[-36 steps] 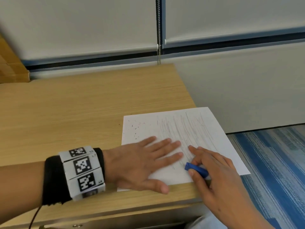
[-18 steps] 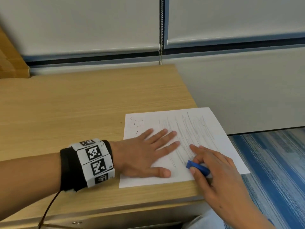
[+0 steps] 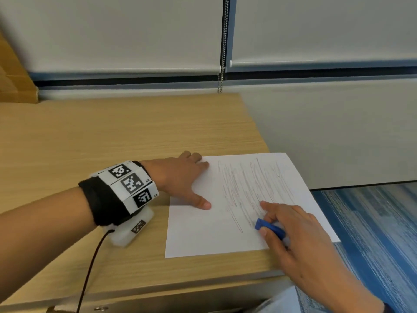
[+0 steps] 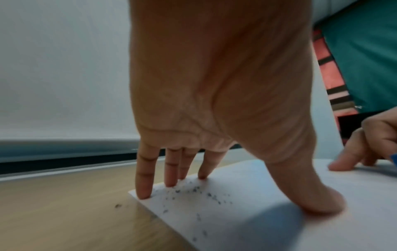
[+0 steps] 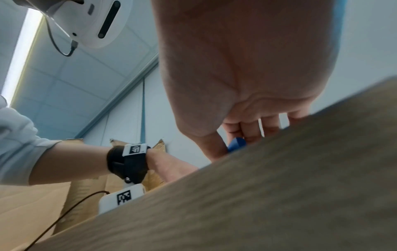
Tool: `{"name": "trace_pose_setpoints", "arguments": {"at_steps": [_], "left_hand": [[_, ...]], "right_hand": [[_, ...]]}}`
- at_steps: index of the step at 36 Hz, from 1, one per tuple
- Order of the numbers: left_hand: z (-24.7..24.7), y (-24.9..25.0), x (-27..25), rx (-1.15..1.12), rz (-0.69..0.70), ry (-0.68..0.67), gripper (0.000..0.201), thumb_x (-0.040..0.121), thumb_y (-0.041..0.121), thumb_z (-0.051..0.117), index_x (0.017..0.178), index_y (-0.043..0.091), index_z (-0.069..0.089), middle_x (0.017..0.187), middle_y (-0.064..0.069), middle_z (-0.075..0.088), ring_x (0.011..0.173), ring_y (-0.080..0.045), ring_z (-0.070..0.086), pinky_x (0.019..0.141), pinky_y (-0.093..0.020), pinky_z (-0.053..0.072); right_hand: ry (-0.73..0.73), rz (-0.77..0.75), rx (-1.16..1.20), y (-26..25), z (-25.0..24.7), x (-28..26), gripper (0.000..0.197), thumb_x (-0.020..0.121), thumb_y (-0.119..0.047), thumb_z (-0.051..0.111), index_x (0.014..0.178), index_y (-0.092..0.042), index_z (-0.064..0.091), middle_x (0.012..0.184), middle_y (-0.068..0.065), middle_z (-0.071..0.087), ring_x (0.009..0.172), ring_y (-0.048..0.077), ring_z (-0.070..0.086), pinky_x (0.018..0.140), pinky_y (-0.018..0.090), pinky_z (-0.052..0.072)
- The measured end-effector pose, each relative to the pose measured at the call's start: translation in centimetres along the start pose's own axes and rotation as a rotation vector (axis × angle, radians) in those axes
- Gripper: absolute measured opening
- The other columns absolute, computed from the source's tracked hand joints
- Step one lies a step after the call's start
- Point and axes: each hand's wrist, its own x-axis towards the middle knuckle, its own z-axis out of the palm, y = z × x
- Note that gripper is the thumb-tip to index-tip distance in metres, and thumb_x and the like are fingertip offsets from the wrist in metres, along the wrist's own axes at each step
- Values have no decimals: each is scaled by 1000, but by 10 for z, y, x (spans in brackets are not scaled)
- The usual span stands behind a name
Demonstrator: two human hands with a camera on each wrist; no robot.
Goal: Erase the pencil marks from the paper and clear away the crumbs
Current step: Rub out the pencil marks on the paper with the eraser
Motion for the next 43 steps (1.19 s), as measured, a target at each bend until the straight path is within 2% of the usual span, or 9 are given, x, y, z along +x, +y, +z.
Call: {"name": "trace_pose_setpoints", "arguments": {"at_steps": [2,6,14,22,31,35,38,40,43], "left_hand": [[-1,0,4,-7,-25,-19,114,72,77,60,154,22,5,159,2,4,144,-20,8,112,-50,31],[-2,2,8,7,-60,-32,114,70,75,63,153,23,7,155,2,9,141,-20,11,106,-51,37],[-7,3,14,26,-87,-68,122,66,74,68,155,25,0,158,2,5,144,-23,8,108,-50,33],[-10,5,9,-7,-66,-105,123,69,73,67,155,24,-6,161,12,-13,146,-21,1,107,-45,33],[-17,10,4,-8,-99,-118,121,72,68,68,155,28,-10,160,13,-11,146,-25,12,108,-42,31],[-15,8,8,-4,-88,-138,123,71,70,68,154,28,-14,160,14,-16,148,-25,-3,111,-45,28],[-14,8,10,-1,-91,-157,124,71,69,68,153,27,-15,159,15,-20,148,-23,-10,112,-48,28],[-14,9,10,3,-90,-160,124,72,69,68,153,26,-15,159,15,-21,148,-24,-13,112,-48,27],[-15,10,11,4,-88,-165,124,73,68,68,153,24,-16,159,14,-21,147,-24,-17,112,-49,26]], "right_hand": [[-84,39,1,-6,-9,9,10,90,-35,57,100,-34,57,101,-19,61,90,4,51,78,22,41],[-217,120,78,-9,-30,37,4,91,-35,55,91,-32,54,89,-13,62,81,7,58,73,29,51],[-251,18,0,-7,-31,117,4,86,-28,62,85,-24,63,82,-8,64,74,12,59,70,36,53],[-385,-92,-123,-7,-9,174,9,84,-17,62,90,-11,65,90,4,66,80,22,59,73,41,53],[-461,-220,-176,-13,6,207,14,85,-17,61,73,-11,58,66,-1,54,64,21,52,58,32,44],[-550,-254,-131,-11,3,208,10,84,-16,63,78,-8,63,71,3,61,62,16,51,59,31,46],[-621,-255,-116,-11,0,209,8,82,-18,67,83,-10,68,70,-4,62,58,6,51,57,19,45],[-590,-253,-116,-10,1,214,7,82,-18,68,83,-10,68,66,-10,58,57,2,50,54,12,41],[-505,-234,-97,-5,5,221,6,81,-14,68,78,-10,64,65,-9,55,57,4,48,56,19,40]]}}
